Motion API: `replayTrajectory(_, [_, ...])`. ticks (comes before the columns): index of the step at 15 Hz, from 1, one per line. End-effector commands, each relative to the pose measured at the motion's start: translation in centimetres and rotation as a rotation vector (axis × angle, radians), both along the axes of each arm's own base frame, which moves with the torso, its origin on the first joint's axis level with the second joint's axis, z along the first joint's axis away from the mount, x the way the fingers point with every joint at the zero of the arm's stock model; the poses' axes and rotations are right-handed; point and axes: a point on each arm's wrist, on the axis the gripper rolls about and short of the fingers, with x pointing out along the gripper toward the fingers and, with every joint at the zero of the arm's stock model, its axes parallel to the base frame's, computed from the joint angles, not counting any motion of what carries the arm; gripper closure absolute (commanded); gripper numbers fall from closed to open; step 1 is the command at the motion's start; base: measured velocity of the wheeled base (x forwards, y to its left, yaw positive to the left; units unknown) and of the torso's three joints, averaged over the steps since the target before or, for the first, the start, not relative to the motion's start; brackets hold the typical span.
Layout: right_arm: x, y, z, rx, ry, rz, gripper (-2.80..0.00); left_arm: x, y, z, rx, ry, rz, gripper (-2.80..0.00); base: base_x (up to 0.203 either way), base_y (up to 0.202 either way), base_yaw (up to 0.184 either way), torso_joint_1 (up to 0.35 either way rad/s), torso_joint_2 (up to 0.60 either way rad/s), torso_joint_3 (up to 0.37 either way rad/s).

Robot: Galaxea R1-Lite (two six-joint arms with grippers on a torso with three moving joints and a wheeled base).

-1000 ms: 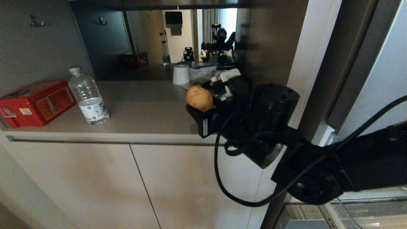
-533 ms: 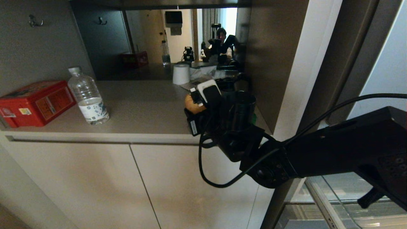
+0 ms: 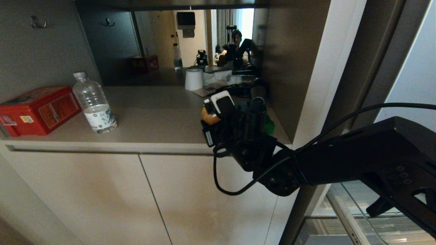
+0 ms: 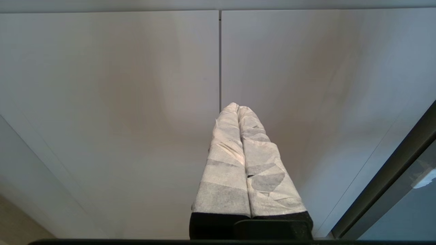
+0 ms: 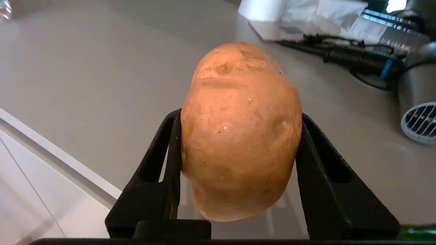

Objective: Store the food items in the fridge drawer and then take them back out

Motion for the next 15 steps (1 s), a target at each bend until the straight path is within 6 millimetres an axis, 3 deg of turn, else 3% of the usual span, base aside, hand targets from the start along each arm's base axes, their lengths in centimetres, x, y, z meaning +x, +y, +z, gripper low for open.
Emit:
replayTrajectory(1, [0.17,0.21,-0.47,-0.004,0.003,-0.002,0.0,0.01,0.0,0.01,0.0,0.001,0.0,0.0,0.0,0.0,0.0,0.0,0.0,0.0])
replayTrajectory(4, [0.31,0.35,-0.87,-0.01,0.009,-0.004,0.0,0.01,0.0,0.01,0.0,0.001,0.0,0.0,0.0,0.0,0.0,0.0,0.0,0.0])
replayTrajectory(5, [0.33,0.36,-0.97,-0.015,0.013,-0.004,-2.8,0.01,0.0,0.01,0.0,0.001,0.0,0.0,0.0,0.0,0.0,0.0,0.0,0.0])
replayTrajectory(15, [0.45,0.46,-0.59,-0.003,0.007,-0.014,-2.8,0.01,0.0,0.01,0.0,0.001,0.0,0.0,0.0,0.0,0.0,0.0,0.0,0.0])
